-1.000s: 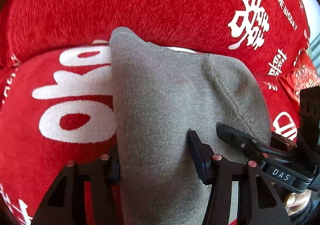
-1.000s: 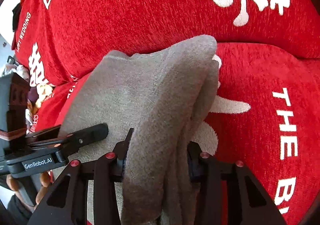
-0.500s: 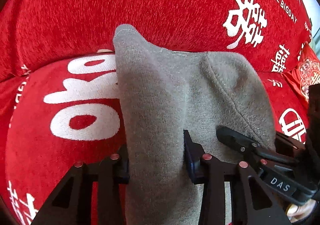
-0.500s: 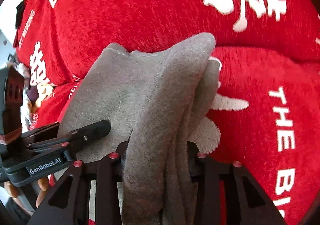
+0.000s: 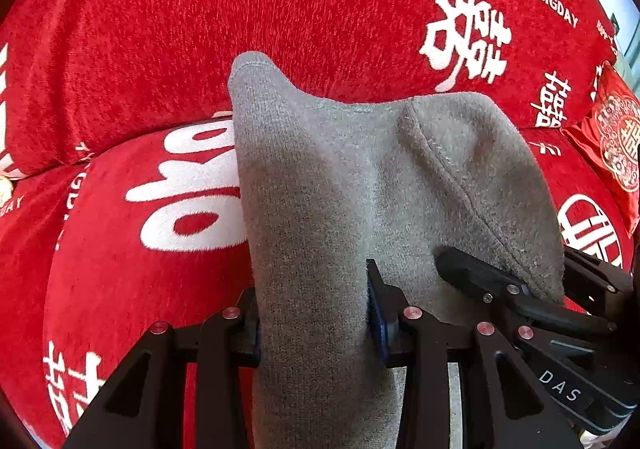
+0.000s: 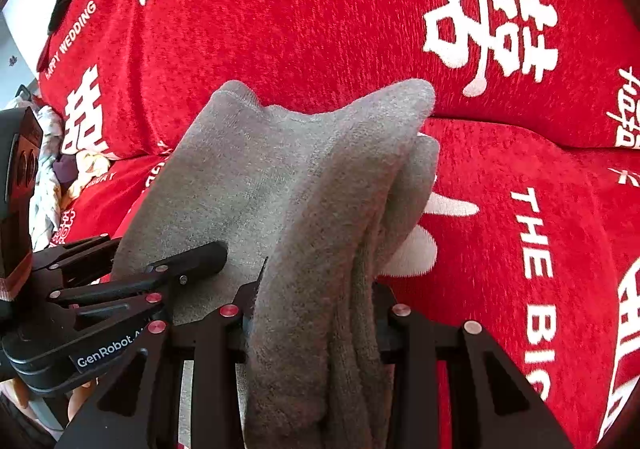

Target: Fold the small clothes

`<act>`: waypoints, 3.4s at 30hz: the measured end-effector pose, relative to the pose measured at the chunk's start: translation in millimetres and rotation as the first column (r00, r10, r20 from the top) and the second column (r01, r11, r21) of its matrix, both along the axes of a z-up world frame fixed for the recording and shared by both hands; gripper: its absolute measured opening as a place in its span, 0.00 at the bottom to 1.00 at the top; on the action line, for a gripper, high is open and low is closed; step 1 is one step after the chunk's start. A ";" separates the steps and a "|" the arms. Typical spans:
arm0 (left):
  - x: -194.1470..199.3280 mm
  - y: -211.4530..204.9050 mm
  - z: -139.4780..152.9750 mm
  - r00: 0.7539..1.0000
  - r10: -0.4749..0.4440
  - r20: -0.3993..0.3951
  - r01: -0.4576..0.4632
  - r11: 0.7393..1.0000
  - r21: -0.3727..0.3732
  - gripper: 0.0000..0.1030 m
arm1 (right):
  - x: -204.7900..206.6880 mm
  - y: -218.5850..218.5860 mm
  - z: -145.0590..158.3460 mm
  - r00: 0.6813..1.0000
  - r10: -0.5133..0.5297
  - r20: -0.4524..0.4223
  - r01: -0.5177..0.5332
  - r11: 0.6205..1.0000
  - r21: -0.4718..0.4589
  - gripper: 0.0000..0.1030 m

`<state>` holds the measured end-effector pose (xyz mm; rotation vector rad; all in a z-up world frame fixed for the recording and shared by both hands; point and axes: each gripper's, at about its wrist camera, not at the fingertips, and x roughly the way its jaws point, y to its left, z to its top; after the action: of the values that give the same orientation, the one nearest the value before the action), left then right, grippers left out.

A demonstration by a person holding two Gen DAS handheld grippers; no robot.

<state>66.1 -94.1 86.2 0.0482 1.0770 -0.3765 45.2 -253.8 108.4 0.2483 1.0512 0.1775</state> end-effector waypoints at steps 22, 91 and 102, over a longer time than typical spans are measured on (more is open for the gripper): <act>-103.0 32.9 7.5 0.999 -0.003 0.035 0.002 0.999 0.050 0.39 | -97.5 36.3 17.3 1.000 0.020 0.013 -0.020 1.000 0.019 0.38; -188.0 96.9 -28.7 0.987 0.121 0.107 -0.131 0.987 0.093 0.82 | -222.0 43.8 -8.9 0.958 0.228 0.172 -0.228 0.973 -0.017 0.58; -237.8 95.0 -3.9 0.963 0.157 0.219 -0.178 0.981 0.080 0.82 | -266.1 77.9 29.8 0.945 0.234 0.231 -0.165 0.945 -0.281 0.72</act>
<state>-171.7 0.9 82.3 0.0827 0.8810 -0.1598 -220.9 -175.9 138.3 -0.1191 0.8240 0.2479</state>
